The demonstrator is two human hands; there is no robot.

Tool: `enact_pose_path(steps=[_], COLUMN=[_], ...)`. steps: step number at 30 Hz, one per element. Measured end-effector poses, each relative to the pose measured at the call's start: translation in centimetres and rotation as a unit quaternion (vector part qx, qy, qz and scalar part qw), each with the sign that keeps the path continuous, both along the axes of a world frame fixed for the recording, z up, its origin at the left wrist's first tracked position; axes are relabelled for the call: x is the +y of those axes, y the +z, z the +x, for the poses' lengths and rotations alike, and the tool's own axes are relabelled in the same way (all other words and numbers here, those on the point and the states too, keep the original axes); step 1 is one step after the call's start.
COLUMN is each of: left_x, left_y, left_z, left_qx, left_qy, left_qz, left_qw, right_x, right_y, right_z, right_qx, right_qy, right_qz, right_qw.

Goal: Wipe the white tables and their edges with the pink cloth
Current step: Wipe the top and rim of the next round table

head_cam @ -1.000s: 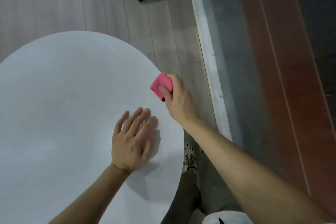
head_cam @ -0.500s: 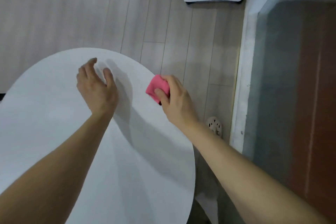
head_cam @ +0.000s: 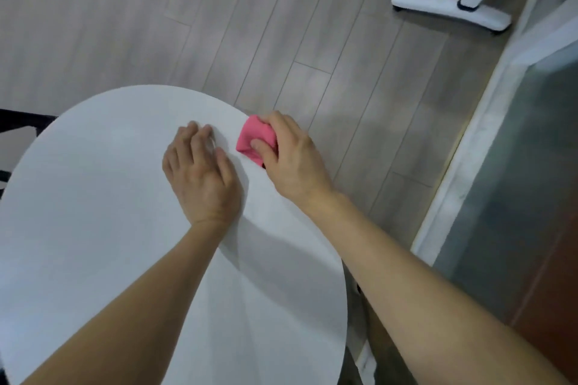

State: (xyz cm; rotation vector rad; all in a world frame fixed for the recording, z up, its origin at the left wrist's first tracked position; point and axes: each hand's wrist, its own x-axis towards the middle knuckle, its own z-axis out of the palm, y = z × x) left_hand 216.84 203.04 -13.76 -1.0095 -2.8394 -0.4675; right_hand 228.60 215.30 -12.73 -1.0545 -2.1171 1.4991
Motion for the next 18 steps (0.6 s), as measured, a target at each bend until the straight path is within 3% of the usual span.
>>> enact_pose_path(steps=[5,8,12,14,18], left_x=[0.2,0.2,0.2,0.2,0.1], left_y=[0.4,0.5,0.5,0.4,0.7], left_z=[0.4,0.4,0.4,0.4,0.7], left_qx=[0.01,0.004,0.002,-0.003,-0.015], left_qy=[-0.005,0.001,0.007,0.008,0.02], left_qz=[-0.01,-0.023,-0.032,-0.025,-0.027], left_qw=[1.0,1.0,0.999,1.0,0.999], right_x=[-2.9,0.8,5.1,5.1,3.9], right_y=[1.2,0.9,0.8,0.6,0.9], right_z=[8.7,1.3,-12.5,-13.2,-4.9], right_qx=[-0.034,-0.05,-0.037,-0.038,-0.06], right_qy=[-0.013,0.016,0.144,0.17,0.114], right_qz=[-0.04,-0.007,0.024,0.022,0.006], right_qw=[0.999,0.999,0.989,0.984,0.992])
